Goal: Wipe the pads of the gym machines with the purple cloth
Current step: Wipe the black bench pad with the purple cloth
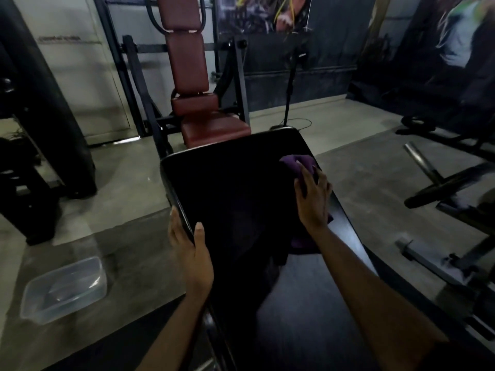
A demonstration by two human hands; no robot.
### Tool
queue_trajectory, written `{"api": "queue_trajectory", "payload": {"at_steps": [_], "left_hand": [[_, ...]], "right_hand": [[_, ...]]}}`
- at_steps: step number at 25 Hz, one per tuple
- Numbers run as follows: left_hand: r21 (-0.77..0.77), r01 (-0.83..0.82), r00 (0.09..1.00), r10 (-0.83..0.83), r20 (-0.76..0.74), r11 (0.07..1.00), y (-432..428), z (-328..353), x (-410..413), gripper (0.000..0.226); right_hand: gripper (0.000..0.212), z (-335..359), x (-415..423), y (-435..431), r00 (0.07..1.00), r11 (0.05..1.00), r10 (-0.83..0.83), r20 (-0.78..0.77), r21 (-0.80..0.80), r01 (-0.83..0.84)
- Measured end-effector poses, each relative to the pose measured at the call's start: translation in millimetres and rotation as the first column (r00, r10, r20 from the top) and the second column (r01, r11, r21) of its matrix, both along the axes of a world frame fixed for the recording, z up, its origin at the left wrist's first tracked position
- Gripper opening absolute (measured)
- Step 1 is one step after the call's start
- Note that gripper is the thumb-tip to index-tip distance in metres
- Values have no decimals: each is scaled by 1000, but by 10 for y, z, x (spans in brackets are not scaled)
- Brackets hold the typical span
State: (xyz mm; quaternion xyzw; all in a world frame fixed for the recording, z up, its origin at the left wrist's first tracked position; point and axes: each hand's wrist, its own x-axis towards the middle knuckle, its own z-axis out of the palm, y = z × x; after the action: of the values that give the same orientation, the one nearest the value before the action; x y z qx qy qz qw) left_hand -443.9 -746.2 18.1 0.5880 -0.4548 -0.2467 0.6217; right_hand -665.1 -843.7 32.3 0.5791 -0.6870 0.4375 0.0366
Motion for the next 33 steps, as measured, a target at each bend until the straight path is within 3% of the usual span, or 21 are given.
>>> {"api": "queue_trajectory", "payload": {"at_steps": [4,7,10,13,15,17,21,23,25,27,29,33], "left_hand": [[-50,-67,996,70,49,996,-160,35,-59,76],[-91,-75,993,82,85,993,-222,-77,-46,73],[-104,-55,992,67,107,993,-226,-68,-17,76],[-114,19,979,4,204,993,-210,-105,42,82],[-117,-3,999,9,51,993,-190,-42,23,74],[-113,-26,1000,26,-4,993,-167,-26,-9,72],[-78,-60,996,64,59,995,-190,-63,-33,69],[-113,-54,997,60,50,992,-203,-91,-19,76],[-140,-51,997,57,45,989,-212,-123,-23,77],[-144,-57,997,64,47,988,-226,-128,-28,74],[-146,-52,997,60,50,988,-233,-150,-31,74],[-151,-52,997,61,51,987,-229,-164,-31,79]], "right_hand": [[49,8,-47,-457,986,980,-162,-34,113,164],[52,5,218,-375,983,979,-176,-54,97,181],[52,-2,720,-28,992,998,-46,-114,47,51],[52,-99,1292,531,958,982,186,-219,70,-175],[55,-143,1377,776,877,930,366,-311,94,-355],[52,-54,1190,678,835,889,450,-316,72,-452],[42,493,568,-246,993,985,95,-65,-140,-103],[40,680,242,-723,997,995,-73,-6,-75,72],[42,673,73,-1034,985,978,-173,17,118,169],[43,592,89,-1166,981,963,-192,-8,190,190],[41,584,237,-1181,984,976,-158,-84,134,169],[39,703,749,-1026,967,998,59,-247,47,-49]]}}
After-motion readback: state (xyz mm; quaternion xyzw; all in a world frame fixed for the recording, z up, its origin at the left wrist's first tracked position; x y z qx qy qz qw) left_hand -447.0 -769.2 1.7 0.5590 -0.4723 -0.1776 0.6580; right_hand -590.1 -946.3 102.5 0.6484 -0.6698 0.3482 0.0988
